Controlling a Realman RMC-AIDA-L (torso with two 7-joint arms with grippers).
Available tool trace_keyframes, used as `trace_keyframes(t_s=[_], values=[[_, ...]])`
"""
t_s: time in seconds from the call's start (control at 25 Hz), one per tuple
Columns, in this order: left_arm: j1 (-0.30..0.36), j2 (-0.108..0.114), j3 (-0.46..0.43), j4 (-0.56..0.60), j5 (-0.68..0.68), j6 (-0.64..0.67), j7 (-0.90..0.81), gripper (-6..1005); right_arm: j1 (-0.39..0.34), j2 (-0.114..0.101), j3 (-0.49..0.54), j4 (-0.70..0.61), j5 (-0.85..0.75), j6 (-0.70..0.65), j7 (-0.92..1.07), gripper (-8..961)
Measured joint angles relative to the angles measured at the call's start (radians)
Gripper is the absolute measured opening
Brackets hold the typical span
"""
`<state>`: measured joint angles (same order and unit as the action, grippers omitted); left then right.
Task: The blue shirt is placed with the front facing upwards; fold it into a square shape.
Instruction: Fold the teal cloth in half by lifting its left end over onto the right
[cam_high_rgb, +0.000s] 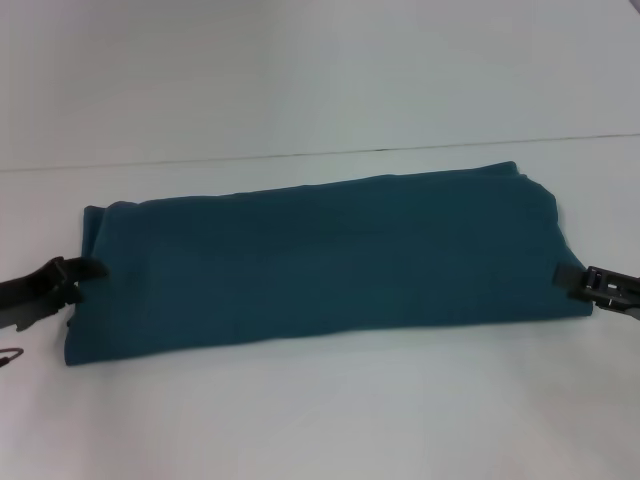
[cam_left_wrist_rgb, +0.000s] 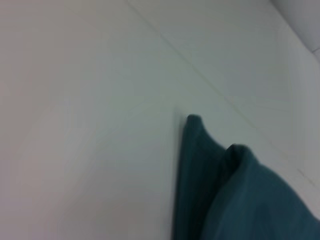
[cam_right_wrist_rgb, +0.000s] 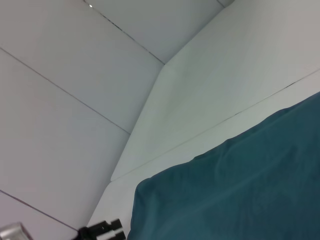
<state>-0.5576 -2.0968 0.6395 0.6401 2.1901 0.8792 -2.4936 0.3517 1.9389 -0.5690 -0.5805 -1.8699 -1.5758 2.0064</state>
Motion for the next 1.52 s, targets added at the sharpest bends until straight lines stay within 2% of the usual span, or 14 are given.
trace_keyframes(t_s=[0.12,0.2,0.36,0.44,0.48,0.68,0.76,1.08,1.52], values=[[0.007,0.0,-0.003,0.064,-0.007,0.052,0.03,583,0.0,0.0,0.0,-0.002,0.0,-0.001,0.0,915],[0.006,0.008,-0.003,0.104,-0.004,0.105,0.045,585,0.002,-0.001,0.0,-0.003,0.0,-0.004,0.0,915],[-0.025,0.045,-0.006,0.122,0.042,0.204,0.036,588,0.003,-0.002,0.0,-0.004,0.0,-0.004,0.0,914],[-0.036,0.05,-0.011,0.13,0.062,0.215,0.021,589,0.003,-0.002,0.0,-0.003,0.0,-0.001,0.0,914],[-0.038,0.051,-0.011,0.13,0.064,0.214,0.009,626,0.003,-0.002,0.0,-0.003,0.0,-0.001,0.0,914],[-0.044,0.046,-0.006,0.126,0.119,0.158,-0.087,809,0.004,-0.002,0.0,-0.004,0.0,-0.003,0.0,914],[-0.046,0.041,0.0,0.126,0.149,0.14,-0.109,834,0.004,-0.003,0.0,-0.006,0.0,-0.005,0.0,914],[-0.051,0.006,0.015,0.12,0.143,0.072,0.133,934,0.004,-0.006,0.0,-0.007,0.0,0.002,0.0,915],[-0.06,0.0,0.043,0.059,0.163,-0.015,0.131,933,-0.002,-0.008,0.0,-0.004,0.0,0.001,0.0,915]])
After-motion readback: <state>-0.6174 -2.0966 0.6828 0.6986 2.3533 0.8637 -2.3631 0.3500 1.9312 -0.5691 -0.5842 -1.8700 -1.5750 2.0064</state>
